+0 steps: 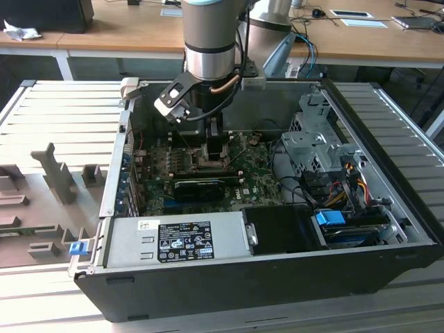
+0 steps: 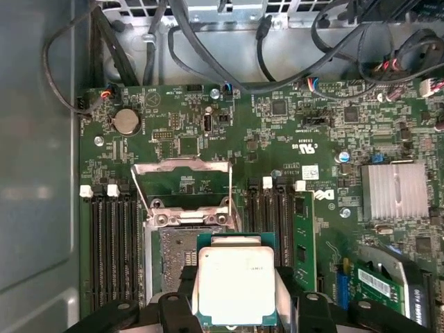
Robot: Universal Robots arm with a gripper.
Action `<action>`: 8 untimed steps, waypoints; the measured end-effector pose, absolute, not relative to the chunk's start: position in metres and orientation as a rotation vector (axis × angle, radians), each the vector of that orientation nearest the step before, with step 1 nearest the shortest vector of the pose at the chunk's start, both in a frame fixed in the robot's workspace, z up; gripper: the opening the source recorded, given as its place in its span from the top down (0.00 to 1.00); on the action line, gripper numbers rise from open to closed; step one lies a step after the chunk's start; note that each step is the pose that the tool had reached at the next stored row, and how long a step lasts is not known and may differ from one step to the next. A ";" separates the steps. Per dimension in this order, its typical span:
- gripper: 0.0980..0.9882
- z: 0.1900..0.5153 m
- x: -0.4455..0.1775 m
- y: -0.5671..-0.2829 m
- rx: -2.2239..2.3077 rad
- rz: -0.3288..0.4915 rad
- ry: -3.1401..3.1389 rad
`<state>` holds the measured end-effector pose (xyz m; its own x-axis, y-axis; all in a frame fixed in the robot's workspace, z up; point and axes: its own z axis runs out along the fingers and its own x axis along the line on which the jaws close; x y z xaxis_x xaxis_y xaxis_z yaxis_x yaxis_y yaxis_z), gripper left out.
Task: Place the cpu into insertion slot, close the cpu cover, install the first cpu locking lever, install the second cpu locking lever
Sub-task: 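Place the cpu into insertion slot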
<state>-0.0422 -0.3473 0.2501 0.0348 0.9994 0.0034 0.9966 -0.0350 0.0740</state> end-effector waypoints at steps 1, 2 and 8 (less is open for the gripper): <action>0.52 0.247 -0.042 -0.347 2.223 0.083 2.146; 0.52 0.244 -0.042 -0.346 2.223 0.083 2.146; 0.52 0.232 -0.047 -0.338 2.223 0.084 2.147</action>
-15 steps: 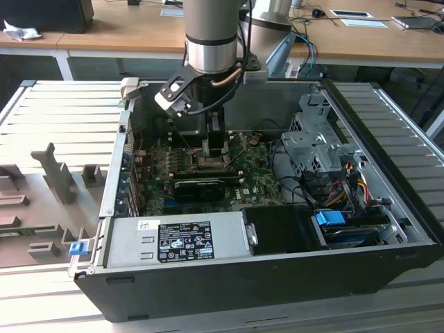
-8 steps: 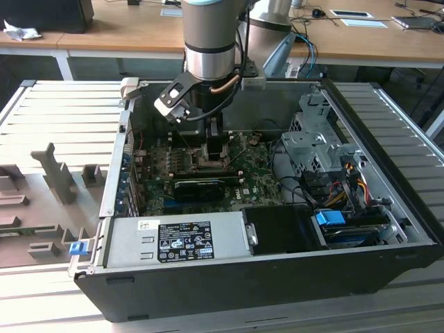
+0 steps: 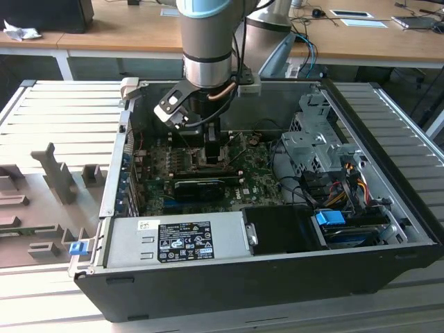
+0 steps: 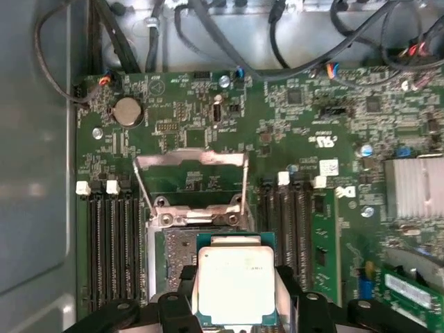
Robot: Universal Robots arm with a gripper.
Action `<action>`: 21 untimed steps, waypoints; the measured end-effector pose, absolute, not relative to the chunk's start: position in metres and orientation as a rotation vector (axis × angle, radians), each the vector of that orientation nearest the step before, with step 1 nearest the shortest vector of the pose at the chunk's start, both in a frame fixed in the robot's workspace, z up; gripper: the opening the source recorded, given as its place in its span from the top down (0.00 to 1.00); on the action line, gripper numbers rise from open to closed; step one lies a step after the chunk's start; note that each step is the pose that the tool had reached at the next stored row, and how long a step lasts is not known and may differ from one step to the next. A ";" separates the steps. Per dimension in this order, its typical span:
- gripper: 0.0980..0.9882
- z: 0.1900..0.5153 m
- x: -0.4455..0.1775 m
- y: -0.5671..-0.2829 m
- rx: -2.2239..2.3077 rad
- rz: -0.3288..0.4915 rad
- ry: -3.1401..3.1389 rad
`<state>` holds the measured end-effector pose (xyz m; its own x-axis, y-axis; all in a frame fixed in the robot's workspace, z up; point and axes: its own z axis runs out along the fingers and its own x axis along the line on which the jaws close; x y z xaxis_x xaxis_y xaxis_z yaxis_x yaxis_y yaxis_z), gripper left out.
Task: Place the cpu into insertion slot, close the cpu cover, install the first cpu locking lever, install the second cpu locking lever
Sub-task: 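Place the cpu into insertion slot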
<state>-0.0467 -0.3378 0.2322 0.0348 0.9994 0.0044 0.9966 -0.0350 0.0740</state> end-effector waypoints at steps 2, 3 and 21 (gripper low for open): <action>0.52 0.228 -0.048 -0.334 2.223 0.084 2.146; 0.52 0.225 -0.049 -0.331 2.223 0.084 2.147; 0.52 0.204 -0.048 -0.321 2.202 0.085 2.168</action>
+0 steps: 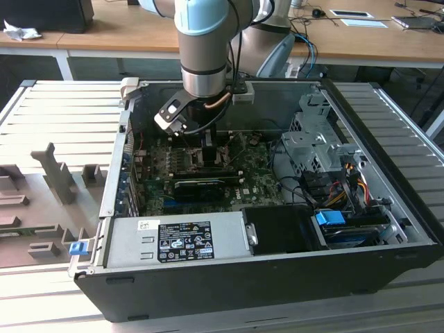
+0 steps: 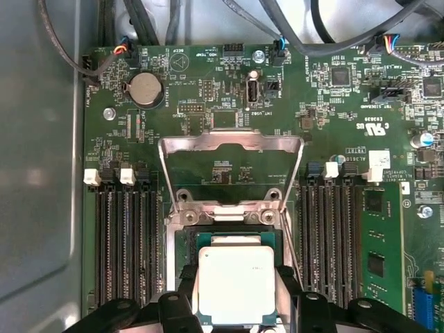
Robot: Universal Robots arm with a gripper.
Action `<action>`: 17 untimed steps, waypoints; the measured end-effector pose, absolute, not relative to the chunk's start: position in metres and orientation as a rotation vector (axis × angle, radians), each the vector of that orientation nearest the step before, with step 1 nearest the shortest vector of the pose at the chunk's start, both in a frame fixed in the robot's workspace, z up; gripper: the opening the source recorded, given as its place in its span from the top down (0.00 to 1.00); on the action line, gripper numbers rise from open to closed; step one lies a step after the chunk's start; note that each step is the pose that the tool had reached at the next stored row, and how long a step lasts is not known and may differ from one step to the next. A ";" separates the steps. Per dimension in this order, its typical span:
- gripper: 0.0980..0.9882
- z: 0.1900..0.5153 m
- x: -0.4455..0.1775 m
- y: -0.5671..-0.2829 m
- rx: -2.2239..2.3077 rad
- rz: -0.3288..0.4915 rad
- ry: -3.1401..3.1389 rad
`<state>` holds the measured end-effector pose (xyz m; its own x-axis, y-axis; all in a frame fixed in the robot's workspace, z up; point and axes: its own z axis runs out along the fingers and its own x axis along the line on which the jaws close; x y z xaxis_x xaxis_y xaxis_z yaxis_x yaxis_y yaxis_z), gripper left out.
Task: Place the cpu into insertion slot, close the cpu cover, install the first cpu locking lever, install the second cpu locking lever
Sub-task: 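Place the cpu into insertion slot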
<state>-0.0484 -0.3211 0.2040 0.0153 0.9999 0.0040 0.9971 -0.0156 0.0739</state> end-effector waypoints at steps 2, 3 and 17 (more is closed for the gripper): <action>0.52 0.203 -0.048 -0.321 2.202 0.084 2.168; 0.52 0.203 -0.048 -0.321 2.202 0.084 2.168; 0.37 0.201 -0.048 -0.316 2.202 0.085 2.168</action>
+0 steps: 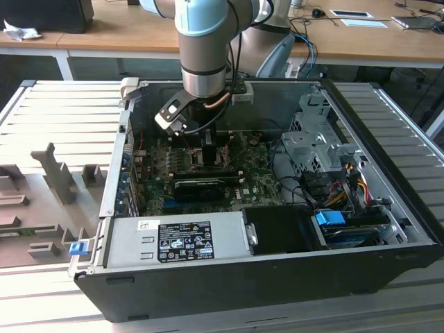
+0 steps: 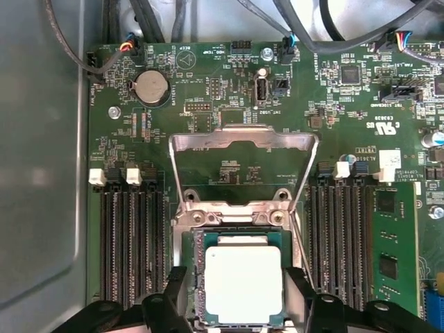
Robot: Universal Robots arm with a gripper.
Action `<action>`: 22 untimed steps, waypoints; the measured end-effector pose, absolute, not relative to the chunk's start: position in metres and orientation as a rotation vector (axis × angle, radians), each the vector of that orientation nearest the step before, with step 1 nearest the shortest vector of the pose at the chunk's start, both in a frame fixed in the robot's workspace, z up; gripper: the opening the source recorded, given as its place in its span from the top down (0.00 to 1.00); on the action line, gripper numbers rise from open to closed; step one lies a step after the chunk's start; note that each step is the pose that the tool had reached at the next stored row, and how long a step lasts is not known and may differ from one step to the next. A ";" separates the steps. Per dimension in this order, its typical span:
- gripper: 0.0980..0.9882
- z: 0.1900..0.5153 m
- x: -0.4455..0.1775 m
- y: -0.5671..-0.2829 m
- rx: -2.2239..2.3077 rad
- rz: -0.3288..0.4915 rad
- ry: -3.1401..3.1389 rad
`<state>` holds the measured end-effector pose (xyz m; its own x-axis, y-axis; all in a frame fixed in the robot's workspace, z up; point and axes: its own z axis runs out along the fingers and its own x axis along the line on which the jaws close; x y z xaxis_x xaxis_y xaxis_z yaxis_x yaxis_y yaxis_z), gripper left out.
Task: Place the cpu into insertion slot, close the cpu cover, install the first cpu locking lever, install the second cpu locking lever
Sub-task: 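Place the cpu into insertion slot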
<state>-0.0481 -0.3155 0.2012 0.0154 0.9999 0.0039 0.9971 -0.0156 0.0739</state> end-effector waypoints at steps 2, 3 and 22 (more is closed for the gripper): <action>0.37 0.201 -0.048 -0.314 2.202 0.085 2.168; 0.37 0.201 -0.048 -0.314 2.202 0.085 2.168; 0.38 0.215 -0.048 -0.316 2.202 0.083 2.168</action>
